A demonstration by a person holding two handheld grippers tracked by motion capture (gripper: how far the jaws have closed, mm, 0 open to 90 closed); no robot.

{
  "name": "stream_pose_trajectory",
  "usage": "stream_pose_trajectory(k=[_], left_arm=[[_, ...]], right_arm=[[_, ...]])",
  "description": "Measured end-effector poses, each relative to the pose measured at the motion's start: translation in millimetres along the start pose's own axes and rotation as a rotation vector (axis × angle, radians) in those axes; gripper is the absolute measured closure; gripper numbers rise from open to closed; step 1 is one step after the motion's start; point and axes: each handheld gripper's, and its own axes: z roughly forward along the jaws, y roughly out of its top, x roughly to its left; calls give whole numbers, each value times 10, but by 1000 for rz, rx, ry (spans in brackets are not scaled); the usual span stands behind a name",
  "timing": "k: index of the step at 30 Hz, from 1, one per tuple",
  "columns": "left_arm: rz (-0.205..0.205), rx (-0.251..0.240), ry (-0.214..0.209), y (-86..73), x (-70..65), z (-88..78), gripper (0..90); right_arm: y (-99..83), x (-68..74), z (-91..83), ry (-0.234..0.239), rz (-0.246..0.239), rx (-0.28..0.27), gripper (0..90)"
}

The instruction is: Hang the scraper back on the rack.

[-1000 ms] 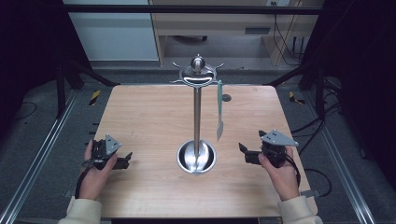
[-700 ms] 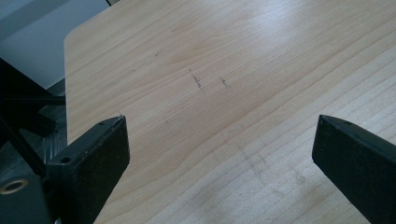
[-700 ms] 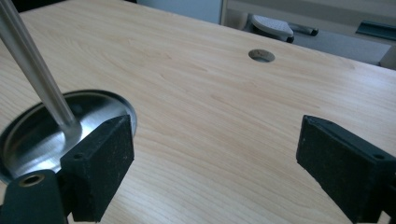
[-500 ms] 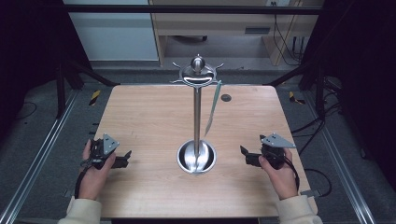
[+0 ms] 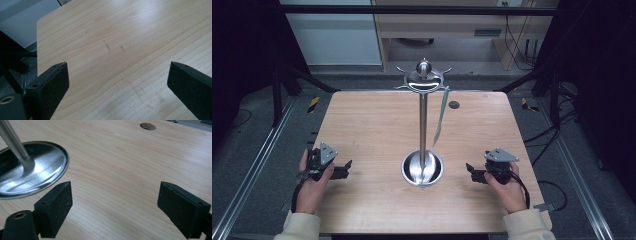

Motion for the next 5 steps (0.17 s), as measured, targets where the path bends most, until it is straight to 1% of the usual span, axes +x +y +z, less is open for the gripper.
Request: stream_pose_trajectory(k=[3,4,5], left_arm=[[-18,-13,2,-3,23,-15,36],[-26,-17,3,-4,30,-21,36],[-26,-17,3,-4,30,-21,36]], right_arm=[[-12,31,20,0,-19,27,132],[-15,33,24,-1,-33,29,132],[-15,33,24,-1,-33,29,132]])
